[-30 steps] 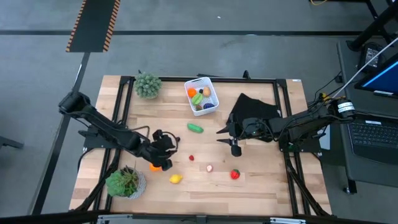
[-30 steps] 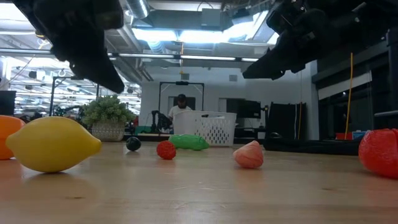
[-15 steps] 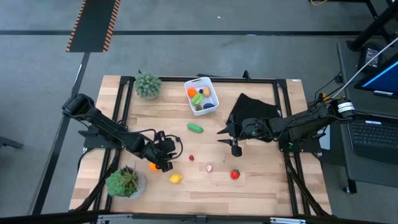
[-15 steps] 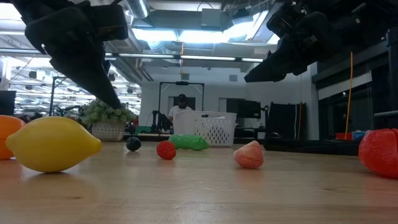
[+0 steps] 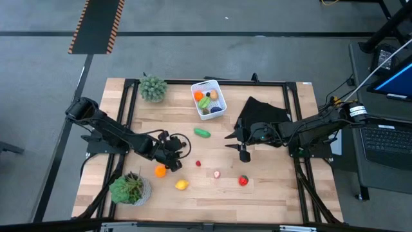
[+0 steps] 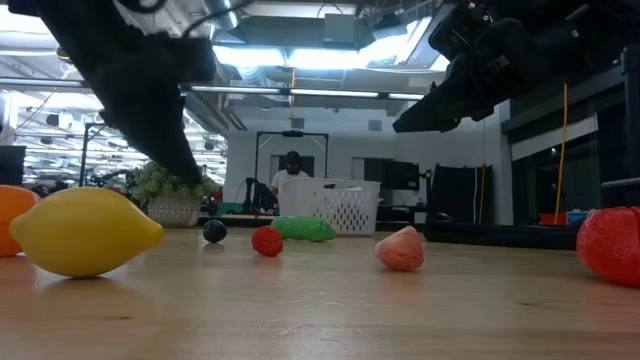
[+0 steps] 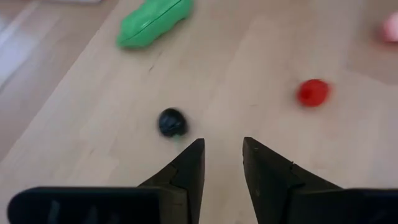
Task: Pick and placing Produce into tupperware
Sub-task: Put the cherry into the basket
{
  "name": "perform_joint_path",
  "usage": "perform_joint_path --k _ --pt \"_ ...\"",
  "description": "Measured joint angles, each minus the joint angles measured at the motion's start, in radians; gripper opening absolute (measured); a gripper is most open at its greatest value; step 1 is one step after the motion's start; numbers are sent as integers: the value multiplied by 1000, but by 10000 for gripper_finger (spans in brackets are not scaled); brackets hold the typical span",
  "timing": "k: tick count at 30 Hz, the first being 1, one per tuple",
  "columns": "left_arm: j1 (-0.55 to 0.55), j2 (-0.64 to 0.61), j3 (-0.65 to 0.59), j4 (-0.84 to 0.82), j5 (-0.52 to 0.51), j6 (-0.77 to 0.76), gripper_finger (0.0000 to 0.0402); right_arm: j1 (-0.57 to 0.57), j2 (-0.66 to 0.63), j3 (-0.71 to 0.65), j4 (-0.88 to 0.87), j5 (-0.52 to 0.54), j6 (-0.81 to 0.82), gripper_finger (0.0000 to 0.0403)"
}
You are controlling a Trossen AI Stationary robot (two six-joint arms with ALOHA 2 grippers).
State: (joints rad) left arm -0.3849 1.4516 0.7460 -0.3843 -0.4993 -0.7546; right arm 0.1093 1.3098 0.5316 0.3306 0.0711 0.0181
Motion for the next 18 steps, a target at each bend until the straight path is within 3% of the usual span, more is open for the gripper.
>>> perform_joint_path --k 11,18 --pt "71 162 0 -3 -1 -76 114 0 0 0 -5 0 0 165" --pt "103 198 0 42 45 -78 125 0 0 0 -6 0 0 165"
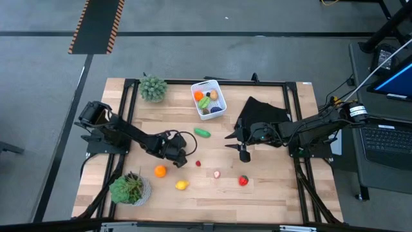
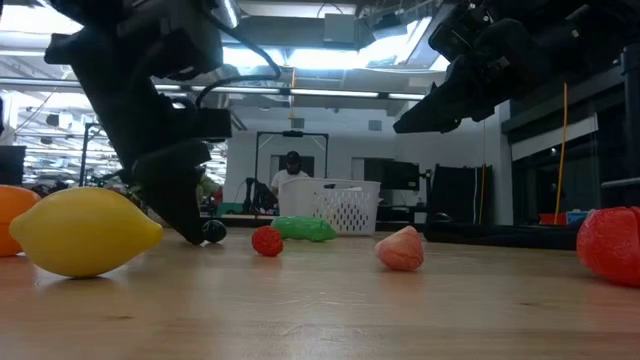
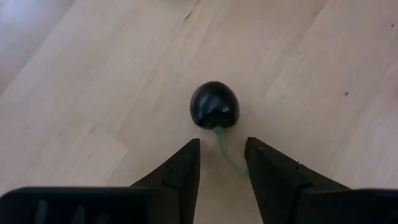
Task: Pick and placing Produce into tupperware
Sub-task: Put the cherry into the basket
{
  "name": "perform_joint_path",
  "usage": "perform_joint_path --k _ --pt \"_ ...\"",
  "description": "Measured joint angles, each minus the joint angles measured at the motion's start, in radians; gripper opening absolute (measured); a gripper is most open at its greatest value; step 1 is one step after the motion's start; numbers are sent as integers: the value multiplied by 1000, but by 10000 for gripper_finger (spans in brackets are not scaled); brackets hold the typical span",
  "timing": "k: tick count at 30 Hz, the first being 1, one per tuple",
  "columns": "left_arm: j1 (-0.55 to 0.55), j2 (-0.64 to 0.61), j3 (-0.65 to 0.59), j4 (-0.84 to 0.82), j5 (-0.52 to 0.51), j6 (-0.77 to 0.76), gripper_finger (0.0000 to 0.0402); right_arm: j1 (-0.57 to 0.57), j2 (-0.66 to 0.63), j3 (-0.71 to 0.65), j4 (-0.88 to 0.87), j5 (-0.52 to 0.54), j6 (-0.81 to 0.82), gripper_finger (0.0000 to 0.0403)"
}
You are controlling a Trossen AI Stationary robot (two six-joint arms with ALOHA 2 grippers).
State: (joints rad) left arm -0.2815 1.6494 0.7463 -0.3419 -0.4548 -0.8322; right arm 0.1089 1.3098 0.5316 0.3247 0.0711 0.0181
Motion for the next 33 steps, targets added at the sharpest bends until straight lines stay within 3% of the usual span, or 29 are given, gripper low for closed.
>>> perform_joint_path --k 9,18,33 --pt "26 0 1 5 22 1 100 0 0 0 -1 0 3 165" --pt "28 1 1 -4 28 4 9 0 0 0 -1 0 3 165" --pt "16 -19 -2 -16 1 109 1 0 0 0 -6 -2 4 165"
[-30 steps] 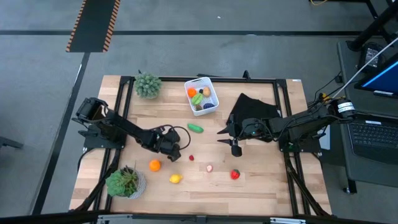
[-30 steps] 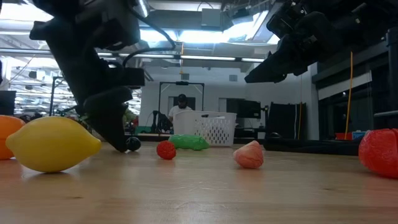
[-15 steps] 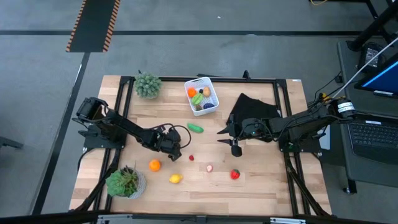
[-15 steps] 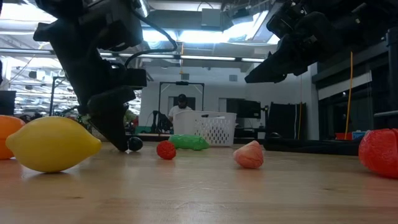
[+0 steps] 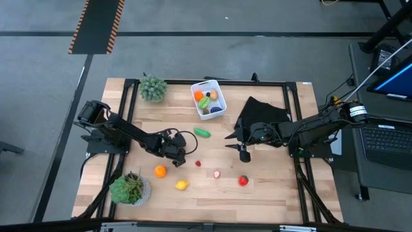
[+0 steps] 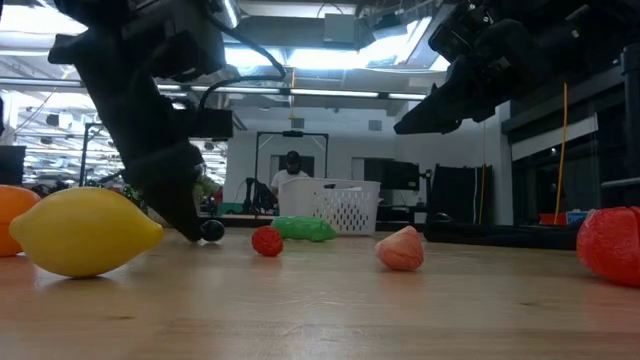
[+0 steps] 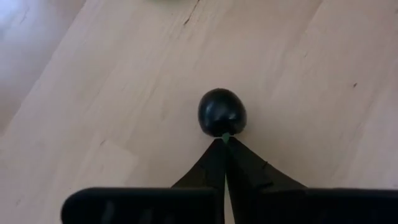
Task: Pick and placing Produce into tupperware
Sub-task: Put the cherry into the basket
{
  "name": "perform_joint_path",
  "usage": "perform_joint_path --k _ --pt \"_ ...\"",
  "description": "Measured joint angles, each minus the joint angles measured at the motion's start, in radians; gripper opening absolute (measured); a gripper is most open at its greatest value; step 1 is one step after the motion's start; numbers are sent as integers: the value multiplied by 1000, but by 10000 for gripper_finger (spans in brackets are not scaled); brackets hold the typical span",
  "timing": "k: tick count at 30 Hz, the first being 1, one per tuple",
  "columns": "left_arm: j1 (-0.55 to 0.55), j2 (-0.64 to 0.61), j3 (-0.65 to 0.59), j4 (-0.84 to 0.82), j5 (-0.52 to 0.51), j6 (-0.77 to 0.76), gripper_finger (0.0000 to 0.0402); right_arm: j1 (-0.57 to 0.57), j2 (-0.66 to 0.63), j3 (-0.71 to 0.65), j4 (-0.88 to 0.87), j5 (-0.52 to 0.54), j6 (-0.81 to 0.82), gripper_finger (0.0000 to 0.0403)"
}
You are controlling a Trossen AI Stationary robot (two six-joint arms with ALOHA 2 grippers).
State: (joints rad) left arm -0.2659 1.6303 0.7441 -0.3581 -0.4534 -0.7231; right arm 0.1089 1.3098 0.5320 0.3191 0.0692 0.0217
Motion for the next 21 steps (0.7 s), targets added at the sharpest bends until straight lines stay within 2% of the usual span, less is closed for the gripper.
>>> perform_joint_path --k 11,13,16,21 --pt "27 -175 -5 11 -48 203 0 0 0 0 38 -2 -36 165" --pt "48 -203 -28 31 -47 245 0 0 0 -29 103 -2 -76 165" --pt "85 -252 -93 131 -29 318 0 -11 0 -129 292 -3 -78 165" --pt "155 -356 -238 445 150 450 0 -37 -5 -277 559 1 -75 165"
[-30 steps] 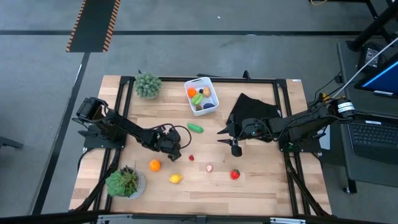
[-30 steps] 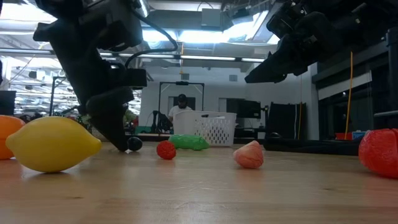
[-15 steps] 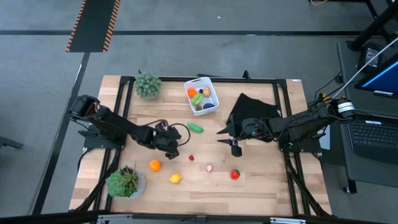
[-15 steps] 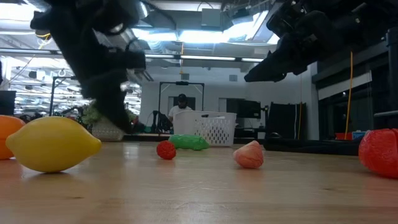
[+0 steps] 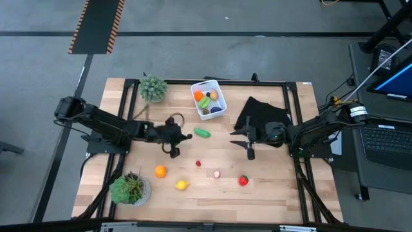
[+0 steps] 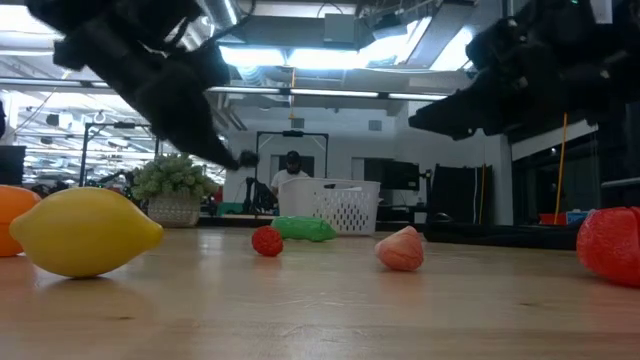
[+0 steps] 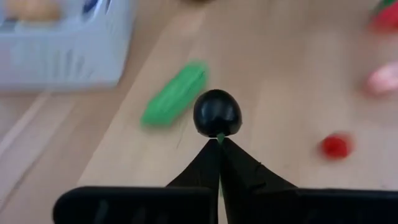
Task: Pick and placing Produce into tupperware
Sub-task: Put the cherry into the basket
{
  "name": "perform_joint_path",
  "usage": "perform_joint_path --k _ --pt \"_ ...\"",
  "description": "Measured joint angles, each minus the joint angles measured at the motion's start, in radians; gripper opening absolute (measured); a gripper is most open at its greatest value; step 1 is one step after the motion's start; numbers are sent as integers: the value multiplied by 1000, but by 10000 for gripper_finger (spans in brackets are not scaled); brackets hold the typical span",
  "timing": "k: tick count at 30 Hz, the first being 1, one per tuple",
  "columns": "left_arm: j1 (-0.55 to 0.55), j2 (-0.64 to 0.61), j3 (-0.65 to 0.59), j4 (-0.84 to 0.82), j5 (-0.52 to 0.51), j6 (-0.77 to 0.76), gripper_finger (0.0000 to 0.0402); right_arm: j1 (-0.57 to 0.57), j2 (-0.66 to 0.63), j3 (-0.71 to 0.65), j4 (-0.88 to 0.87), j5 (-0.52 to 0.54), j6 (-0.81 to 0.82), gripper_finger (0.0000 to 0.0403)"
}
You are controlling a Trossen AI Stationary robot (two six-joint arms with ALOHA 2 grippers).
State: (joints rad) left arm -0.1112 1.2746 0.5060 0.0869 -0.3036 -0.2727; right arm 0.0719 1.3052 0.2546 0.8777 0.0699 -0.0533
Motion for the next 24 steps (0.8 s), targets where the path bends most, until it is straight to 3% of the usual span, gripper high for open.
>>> perform_joint_path --k 4,9,16,24 --pt "76 -61 -122 318 187 76 0 0 -1 -31 88 -1 0 165" --pt "169 -50 -230 583 297 98 0 0 -1 -22 94 -3 -1 165" --pt "246 -12 -245 738 401 104 0 0 0 -21 96 -3 0 165" --pt "319 -10 -214 768 400 107 0 0 -1 -21 107 -3 0 165"
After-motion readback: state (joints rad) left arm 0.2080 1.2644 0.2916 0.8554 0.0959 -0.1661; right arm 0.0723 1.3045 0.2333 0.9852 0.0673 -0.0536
